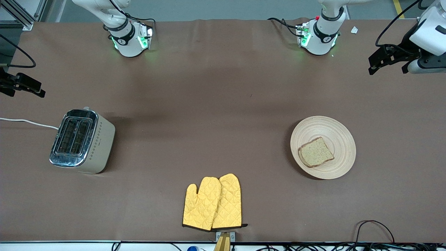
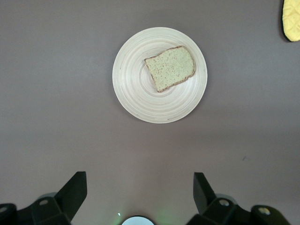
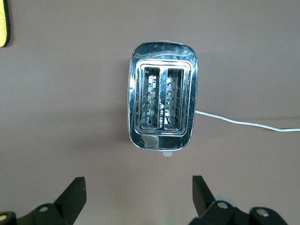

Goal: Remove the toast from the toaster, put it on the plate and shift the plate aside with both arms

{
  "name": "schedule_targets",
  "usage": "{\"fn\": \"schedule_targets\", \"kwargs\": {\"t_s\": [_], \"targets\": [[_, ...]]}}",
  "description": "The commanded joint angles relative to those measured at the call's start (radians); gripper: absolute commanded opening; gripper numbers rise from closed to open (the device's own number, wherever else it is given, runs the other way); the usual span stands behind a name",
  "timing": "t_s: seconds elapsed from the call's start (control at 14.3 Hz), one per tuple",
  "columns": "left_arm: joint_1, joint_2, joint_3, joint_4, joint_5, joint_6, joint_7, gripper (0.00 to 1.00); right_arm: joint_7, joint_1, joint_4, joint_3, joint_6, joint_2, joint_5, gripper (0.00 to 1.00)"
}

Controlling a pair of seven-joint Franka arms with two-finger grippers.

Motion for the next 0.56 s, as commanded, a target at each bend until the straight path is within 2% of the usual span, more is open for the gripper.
{"fn": "schedule_targets", "kwargs": {"t_s": [0.0, 0.49], "targets": [[-0.001, 0.009, 0.015, 0.015, -0.004, 0.018, 0.043, 1.00, 0.012, -0.009, -0.019, 0.005, 0.005, -0.020, 0.016, 1.00], [-0.001, 0.035, 0.015, 0.053, 0.016, 0.018, 0.052, 1.00, 0.012, -0.010, -0.019, 0.005, 0.005, -0.020, 0.016, 1.00]]}}
